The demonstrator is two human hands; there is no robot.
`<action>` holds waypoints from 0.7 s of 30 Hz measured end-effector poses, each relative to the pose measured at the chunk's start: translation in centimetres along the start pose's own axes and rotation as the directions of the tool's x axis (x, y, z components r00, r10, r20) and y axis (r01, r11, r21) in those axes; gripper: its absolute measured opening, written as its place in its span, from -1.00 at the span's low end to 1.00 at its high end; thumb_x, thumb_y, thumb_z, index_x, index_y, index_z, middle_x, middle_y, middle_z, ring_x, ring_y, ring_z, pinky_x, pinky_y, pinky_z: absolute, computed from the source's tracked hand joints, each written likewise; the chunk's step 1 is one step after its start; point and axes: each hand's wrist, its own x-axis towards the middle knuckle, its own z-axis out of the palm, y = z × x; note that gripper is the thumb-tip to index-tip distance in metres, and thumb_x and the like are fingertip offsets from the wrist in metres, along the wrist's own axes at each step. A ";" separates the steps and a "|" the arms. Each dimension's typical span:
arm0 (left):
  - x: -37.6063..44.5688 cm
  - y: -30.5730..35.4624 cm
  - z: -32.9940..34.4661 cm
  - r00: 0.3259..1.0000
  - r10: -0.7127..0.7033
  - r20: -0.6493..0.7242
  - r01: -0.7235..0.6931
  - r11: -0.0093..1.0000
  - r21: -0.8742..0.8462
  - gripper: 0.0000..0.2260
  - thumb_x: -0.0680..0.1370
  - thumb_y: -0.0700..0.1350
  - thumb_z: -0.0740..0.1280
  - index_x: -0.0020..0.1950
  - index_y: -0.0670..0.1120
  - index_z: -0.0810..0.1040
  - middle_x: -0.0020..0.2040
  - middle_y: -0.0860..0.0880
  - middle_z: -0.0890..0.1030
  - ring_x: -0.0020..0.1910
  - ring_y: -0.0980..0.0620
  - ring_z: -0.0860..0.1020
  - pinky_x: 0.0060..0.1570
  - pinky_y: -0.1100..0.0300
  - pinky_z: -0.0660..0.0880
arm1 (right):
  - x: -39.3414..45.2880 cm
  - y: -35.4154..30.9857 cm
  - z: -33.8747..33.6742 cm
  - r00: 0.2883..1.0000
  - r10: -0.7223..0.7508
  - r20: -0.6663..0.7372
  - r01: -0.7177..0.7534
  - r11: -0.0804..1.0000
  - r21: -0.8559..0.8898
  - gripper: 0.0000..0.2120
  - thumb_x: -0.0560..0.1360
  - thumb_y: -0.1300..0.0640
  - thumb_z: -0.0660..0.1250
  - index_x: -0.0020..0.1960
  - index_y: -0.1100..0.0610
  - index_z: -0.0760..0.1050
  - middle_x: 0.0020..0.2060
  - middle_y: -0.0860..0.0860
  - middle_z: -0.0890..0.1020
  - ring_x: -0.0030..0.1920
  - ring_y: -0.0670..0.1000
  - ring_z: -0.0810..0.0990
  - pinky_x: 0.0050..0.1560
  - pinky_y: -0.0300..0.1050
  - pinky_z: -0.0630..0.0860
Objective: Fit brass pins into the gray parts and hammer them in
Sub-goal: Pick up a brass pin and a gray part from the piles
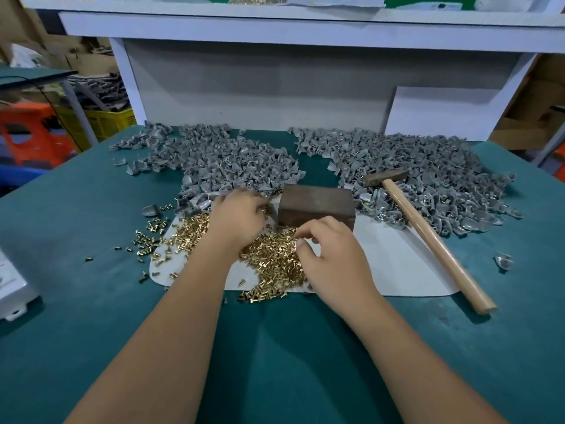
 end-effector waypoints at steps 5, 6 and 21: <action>-0.9 -0.6 -1.5 0.981 -0.117 -0.155 0.101 0.989 -0.107 -0.80 0.55 -0.17 0.33 0.05 0.06 0.70 0.07 0.03 0.69 -0.01 -0.06 0.57 0.20 -0.11 0.49 | 0.3 0.1 0.1 1.000 -0.001 0.015 0.001 1.000 0.019 -0.90 0.52 0.13 0.26 -0.04 0.03 0.56 -0.10 -0.09 0.53 0.02 -0.07 0.45 0.03 -0.08 0.43; -1.1 -0.4 -1.8 0.976 -0.141 -0.165 0.119 0.983 -0.138 -0.81 0.55 -0.18 0.34 0.03 0.04 0.71 0.05 0.02 0.70 -0.06 -0.07 0.58 0.14 -0.08 0.53 | 0.2 0.1 0.2 1.000 0.000 0.020 -0.001 1.000 0.028 -0.90 0.52 0.13 0.26 -0.05 0.03 0.56 -0.10 -0.10 0.53 0.02 -0.07 0.45 0.02 -0.08 0.43; -2.7 3.4 -0.4 0.947 -0.226 -0.230 -0.047 0.609 -0.792 -0.77 0.50 -0.25 0.44 0.09 0.02 0.62 -0.10 0.20 0.62 -0.22 0.37 0.56 -0.22 0.51 0.46 | 3.7 -0.6 0.9 0.930 0.122 0.348 -0.008 0.950 -0.311 -0.70 0.37 -0.12 0.37 0.01 0.04 0.59 -0.03 -0.02 0.48 0.06 0.05 0.41 -0.02 0.00 0.49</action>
